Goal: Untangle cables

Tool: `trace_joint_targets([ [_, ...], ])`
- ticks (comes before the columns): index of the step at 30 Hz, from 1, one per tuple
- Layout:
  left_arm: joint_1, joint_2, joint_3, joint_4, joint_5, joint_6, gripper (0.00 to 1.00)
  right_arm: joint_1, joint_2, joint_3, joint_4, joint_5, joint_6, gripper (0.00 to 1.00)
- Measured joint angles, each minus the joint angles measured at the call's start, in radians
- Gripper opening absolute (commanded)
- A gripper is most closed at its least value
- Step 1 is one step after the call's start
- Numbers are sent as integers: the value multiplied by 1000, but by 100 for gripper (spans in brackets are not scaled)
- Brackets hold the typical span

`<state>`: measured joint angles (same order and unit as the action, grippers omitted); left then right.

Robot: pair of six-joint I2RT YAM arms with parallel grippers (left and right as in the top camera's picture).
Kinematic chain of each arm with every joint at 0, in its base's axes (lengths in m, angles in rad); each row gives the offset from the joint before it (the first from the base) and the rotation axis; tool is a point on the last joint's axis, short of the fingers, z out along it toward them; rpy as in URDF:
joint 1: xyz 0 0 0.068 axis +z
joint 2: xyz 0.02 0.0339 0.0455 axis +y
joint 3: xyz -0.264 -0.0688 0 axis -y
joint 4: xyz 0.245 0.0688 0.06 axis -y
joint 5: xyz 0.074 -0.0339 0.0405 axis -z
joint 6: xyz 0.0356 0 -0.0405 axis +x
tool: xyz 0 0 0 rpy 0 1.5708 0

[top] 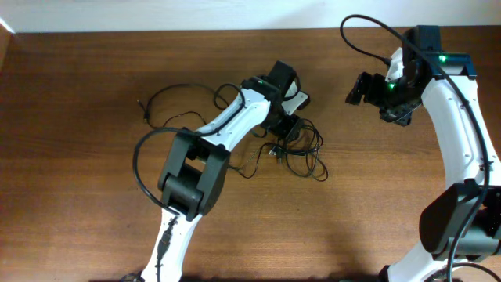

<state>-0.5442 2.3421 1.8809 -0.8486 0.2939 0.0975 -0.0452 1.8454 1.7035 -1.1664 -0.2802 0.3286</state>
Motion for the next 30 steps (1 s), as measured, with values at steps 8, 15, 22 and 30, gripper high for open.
trace_joint_targets([
  [8, 0, 7, 0, 71, -111, 16, 38, 0, 0, 0, 0, 0, 0, 95],
  [15, -4, 15, -11, 68, -99, 19, 0, 0, 0, 0, 0, 0, 0, 96],
  [22, 47, 37, 298, -277, -41, -9, 0, 20, 0, 0, -11, -31, -26, 96],
  [30, 64, 0, 782, -599, 60, -81, 0, 160, 0, -2, 76, -132, -29, 94],
])
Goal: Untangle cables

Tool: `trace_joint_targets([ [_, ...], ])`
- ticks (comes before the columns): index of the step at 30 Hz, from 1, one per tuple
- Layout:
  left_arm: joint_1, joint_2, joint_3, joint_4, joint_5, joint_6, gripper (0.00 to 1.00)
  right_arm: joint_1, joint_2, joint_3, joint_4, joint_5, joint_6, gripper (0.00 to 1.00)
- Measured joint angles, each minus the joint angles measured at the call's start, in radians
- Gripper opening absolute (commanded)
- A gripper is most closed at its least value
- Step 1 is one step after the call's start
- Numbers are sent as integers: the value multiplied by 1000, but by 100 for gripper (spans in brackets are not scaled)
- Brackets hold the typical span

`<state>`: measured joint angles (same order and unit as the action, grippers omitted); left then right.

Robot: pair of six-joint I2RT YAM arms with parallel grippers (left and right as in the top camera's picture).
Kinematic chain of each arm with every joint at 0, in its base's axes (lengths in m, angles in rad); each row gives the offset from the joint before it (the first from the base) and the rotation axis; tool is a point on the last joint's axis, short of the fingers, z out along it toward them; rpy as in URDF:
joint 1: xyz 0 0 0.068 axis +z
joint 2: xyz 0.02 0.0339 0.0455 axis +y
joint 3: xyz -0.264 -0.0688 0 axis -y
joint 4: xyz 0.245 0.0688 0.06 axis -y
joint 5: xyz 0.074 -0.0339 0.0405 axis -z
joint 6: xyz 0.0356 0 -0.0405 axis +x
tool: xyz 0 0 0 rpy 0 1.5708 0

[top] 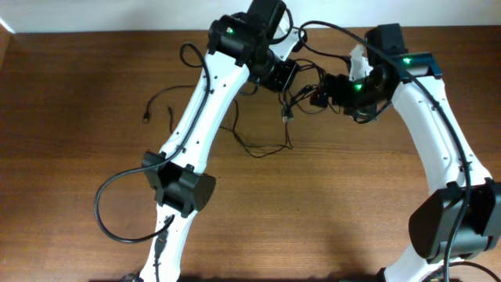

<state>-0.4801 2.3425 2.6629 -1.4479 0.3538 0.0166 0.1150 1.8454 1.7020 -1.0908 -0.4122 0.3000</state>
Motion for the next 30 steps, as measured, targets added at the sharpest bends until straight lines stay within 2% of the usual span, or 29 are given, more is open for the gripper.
trace_joint_targets([
  [3, 6, 0, 25, -14, 97, -43, 0, 1, 0, 0, 42, -21, 72, 88],
  [5, 37, 0, 26, -10, 221, -75, 0, 1, 0, 0, 106, -21, 173, 76],
  [6, 63, 0, 26, -6, 302, -91, 0, 1, 0, 0, 117, -20, 189, 74],
  [11, 156, 0, 26, 61, 659, -131, 0, 11, 0, 0, 189, -43, 235, 72],
  [14, 154, 0, 27, 74, 724, -132, 0, 38, 0, 0, 236, -91, 251, 70],
  [16, 154, 0, 27, 114, 776, -142, 0, 39, 0, 0, 251, -106, 254, 55],
  [17, 157, 0, 27, 143, 818, -162, 0, 39, 0, 0, 258, -107, 259, 41],
  [18, 159, 0, 27, 192, 892, -196, 0, 39, 0, 0, 253, -104, 256, 20],
  [19, 166, 0, 27, 232, 948, -224, 0, 39, 0, 0, 233, -102, 257, 4],
  [21, 206, 0, 27, 253, 970, -249, 0, 10, 0, 0, 146, -85, 223, 4],
  [22, 233, 0, 27, 244, 908, -250, 0, -6, 0, 2, 116, -87, 199, 4],
  [24, 261, 0, 27, 170, 689, -253, 0, -46, 0, 3, 53, -102, 122, 4],
  [26, 259, 0, 27, 58, 358, -253, 0, -60, 0, 3, -30, -118, 7, 4],
  [28, 257, 0, 30, -53, 100, -245, 0, -61, 0, 2, -136, -91, -71, 14],
  [30, 278, -1, 32, -87, -132, -226, 0, -80, 0, 0, -174, -6, -91, 24],
])
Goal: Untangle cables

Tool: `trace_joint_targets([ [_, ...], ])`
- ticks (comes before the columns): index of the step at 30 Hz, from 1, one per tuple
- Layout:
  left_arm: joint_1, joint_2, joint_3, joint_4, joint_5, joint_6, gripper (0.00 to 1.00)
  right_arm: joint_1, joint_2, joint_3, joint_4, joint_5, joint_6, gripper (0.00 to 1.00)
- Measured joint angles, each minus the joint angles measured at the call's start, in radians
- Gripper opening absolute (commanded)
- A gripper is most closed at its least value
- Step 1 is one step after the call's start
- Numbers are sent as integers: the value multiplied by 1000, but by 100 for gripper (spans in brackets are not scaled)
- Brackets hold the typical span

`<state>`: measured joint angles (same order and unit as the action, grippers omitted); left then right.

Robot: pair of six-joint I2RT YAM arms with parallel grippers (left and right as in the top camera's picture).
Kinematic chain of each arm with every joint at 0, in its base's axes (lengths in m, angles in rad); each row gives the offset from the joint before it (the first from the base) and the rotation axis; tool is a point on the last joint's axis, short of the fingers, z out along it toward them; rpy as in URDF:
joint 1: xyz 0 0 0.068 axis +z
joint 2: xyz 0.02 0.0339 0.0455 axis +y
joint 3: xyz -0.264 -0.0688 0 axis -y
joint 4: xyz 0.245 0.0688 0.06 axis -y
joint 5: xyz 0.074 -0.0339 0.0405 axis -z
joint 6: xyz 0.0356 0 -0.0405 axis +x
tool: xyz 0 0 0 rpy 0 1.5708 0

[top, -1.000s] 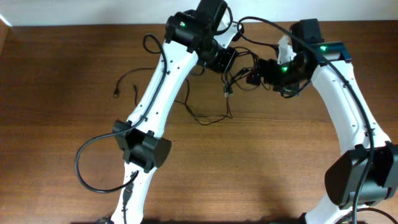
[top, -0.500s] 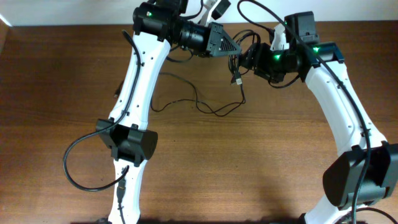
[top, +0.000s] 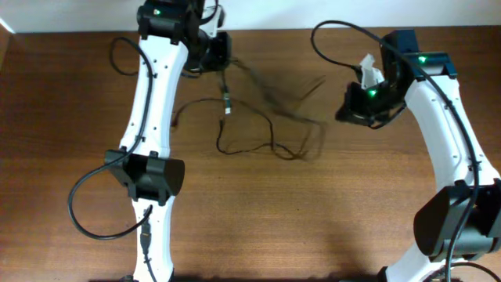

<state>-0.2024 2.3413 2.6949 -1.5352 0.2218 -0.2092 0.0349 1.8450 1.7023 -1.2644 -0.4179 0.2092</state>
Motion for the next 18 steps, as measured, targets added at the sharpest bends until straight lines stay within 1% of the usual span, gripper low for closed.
trace_joint_targets([
  [1, 11, 0, 0, -23, -76, 6, 3, -8, 0, 0, -15, 61, 0, 32],
  [2, 23, 0, 0, -31, -142, 8, 11, -8, 0, 0, -18, 90, -8, 39],
  [3, 23, 0, 0, -35, -168, 14, 22, -8, 0, 2, -24, 108, -11, 46],
  [4, 18, 0, 0, -45, -183, 34, 34, -8, 0, 5, -33, 118, -13, 50],
  [6, 0, 0, 0, -77, -198, 74, 47, -8, 0, 14, -40, 128, -17, 62],
  [7, -8, 0, 0, -103, -201, 93, 49, -8, 0, 15, -41, 133, -23, 71],
  [8, -12, 0, 0, -124, -204, 117, 49, -8, 0, 15, -40, 134, -18, 73],
  [9, -11, 0, 0, -149, -205, 140, 52, -8, 0, 16, -39, 134, -24, 74],
  [11, -11, 0, 0, -151, -210, 158, 57, -8, 0, 16, -40, 134, -25, 75],
  [13, -11, 0, -4, -140, -212, 165, 56, -8, 0, 16, -40, 134, -25, 76],
  [15, -14, -4, -76, -60, -186, 175, 57, -8, 0, 16, -40, 134, -24, 77],
  [16, -20, -10, -125, 6, -158, 195, 57, -8, 0, 17, -40, 134, -25, 77],
  [18, -44, -3, -234, 74, -101, 213, 56, -8, 0, 18, -41, 134, -24, 77],
])
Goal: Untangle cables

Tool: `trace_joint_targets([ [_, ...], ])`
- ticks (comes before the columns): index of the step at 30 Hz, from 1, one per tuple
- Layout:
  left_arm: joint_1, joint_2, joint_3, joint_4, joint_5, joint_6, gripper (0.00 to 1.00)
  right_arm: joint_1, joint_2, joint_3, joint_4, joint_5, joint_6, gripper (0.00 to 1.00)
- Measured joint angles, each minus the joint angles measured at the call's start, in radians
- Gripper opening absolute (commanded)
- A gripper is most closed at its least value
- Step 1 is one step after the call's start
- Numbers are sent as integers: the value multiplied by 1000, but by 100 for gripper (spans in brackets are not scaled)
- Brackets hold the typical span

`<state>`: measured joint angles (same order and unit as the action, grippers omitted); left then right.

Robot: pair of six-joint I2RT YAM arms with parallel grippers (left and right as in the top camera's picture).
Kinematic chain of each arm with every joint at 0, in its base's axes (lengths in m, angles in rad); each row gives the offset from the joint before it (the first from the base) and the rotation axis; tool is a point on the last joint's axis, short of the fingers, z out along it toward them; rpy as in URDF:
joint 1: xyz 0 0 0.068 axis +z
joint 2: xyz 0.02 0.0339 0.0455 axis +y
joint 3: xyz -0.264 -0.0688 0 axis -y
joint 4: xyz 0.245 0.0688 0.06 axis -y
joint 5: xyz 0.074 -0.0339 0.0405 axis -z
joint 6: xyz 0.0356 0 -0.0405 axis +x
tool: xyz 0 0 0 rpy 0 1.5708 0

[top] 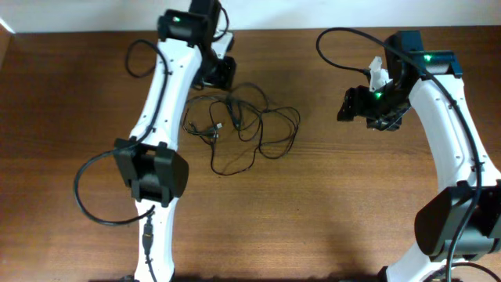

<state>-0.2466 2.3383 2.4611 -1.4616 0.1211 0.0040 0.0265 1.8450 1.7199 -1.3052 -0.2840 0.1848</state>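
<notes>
A tangle of thin black cables [249, 129] lies slack in loops on the wooden table, with small connectors [235, 123] showing in it. My left gripper [224, 75] hangs just above the upper left of the heap. One strand [228, 98] runs up into its shut fingers. Far to the right of the heap, my right gripper [346, 104] stands open with no cable between its fingers. Only the overhead view is given, so the fingertips show poorly.
The left arm's white links [160, 102] cross the table left of the heap, and its thick black supply cable [94, 196] loops near its base. The right arm's own cable [344, 35] arches at the back right. The table's back edge [313, 30] lies close behind both grippers.
The cables were stretched and blurred between the two grippers; now they lie slack in a heap below the left gripper. The left gripper has moved slightly right and down. The right gripper holds nothing.
First the left gripper was down on the tangle at mid-table, the right one apart. Then both met at the lifted tangle near the back. Then the left stood far left with strands drawn out toward the right. Now the cables rest looser below the left gripper.
</notes>
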Motion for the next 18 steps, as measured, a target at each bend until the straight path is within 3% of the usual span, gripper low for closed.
trace_joint_targets([
  [5, -56, 4, -174, 129, 47, -91, 55, 0, 0, 1, -1, 0, 0, 78],
  [7, -96, 7, -276, 186, -2, -232, 54, 0, 0, 1, 0, 0, 0, 78],
  [12, -113, 8, -433, 281, -90, -418, 50, 0, 0, 1, -1, 0, 0, 79],
  [15, -114, 8, -482, 343, -131, -480, 42, 0, 0, 1, -1, 0, 0, 79],
  [18, -116, 8, -498, 359, -138, -503, 42, 0, 0, 1, -4, 0, 0, 78],
])
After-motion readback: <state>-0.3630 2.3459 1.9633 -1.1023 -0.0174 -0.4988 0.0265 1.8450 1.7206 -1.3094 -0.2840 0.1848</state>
